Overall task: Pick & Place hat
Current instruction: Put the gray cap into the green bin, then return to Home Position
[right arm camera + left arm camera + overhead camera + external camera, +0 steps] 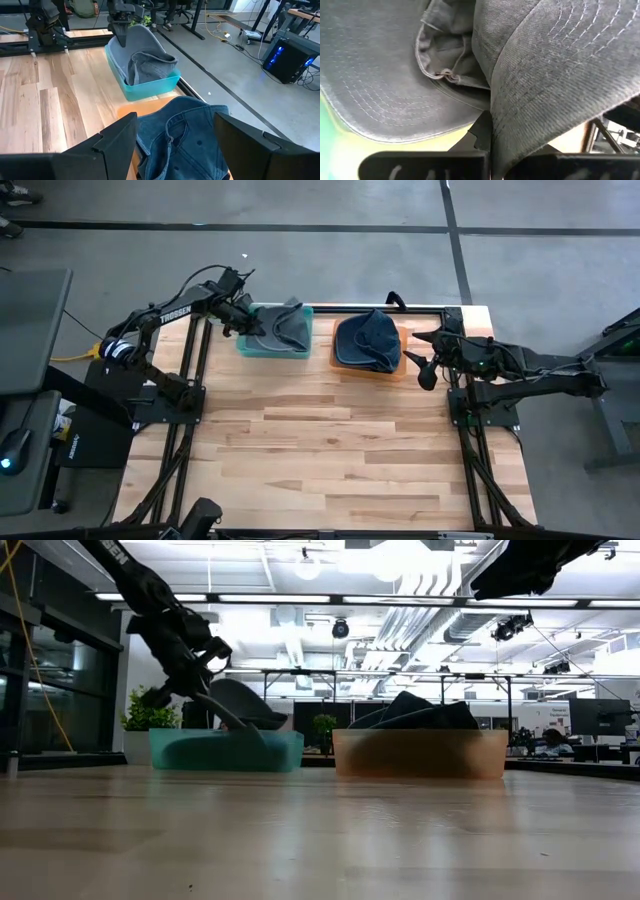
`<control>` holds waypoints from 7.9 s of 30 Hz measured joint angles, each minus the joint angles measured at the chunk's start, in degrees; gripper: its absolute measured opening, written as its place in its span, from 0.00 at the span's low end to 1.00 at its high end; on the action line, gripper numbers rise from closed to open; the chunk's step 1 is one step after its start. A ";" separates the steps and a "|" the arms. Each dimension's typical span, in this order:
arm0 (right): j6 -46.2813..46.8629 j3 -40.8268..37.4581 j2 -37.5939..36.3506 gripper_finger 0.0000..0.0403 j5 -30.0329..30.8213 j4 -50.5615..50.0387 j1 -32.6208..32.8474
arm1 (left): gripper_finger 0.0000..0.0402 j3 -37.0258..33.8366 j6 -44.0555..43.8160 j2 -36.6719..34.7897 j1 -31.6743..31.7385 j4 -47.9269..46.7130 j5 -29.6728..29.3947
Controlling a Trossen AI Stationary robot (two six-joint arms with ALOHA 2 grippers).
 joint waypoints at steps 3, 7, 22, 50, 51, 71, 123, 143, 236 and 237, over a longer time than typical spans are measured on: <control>-0.21 0.00 0.00 0.64 0.00 0.00 0.00 | 0.03 0.00 -0.23 0.44 0.01 0.00 -0.93; -0.20 0.00 0.00 0.64 0.04 0.00 0.00 | 0.04 0.00 -0.23 0.59 -0.01 -0.01 -2.25; 0.09 0.00 0.00 0.64 -0.01 -0.02 0.00 | 0.05 0.00 2.39 -0.14 0.03 -0.08 -3.73; -0.38 0.00 0.00 0.64 -0.07 -0.95 0.00 | 0.65 0.00 -2.72 -0.18 -3.73 1.08 -12.13; -0.38 0.00 0.00 0.64 -0.04 -1.09 0.00 | 0.66 0.00 -3.19 -0.18 -3.73 1.04 -12.60; 2.90 0.00 0.00 0.64 1.44 -3.01 -0.01 | 0.67 0.02 2.72 -8.72 -10.70 4.61 -42.49; 0.54 -32.89 -34.01 0.53 -13.20 21.09 0.06 | 0.67 -54.77 20.08 -45.95 -53.78 81.17 -49.67; 1.51 -39.38 -33.74 0.53 -13.01 40.16 0.07 | 0.67 -54.58 20.85 -82.92 -55.86 42.08 -46.05; -6.02 -40.82 -33.06 0.52 -2.37 38.17 0.76 | 0.67 -54.42 20.67 -83.22 -55.85 39.41 -45.15; -6.02 -40.83 -33.07 0.52 -2.38 38.18 0.74 | 0.67 -54.42 20.67 -83.22 -55.83 39.40 -45.15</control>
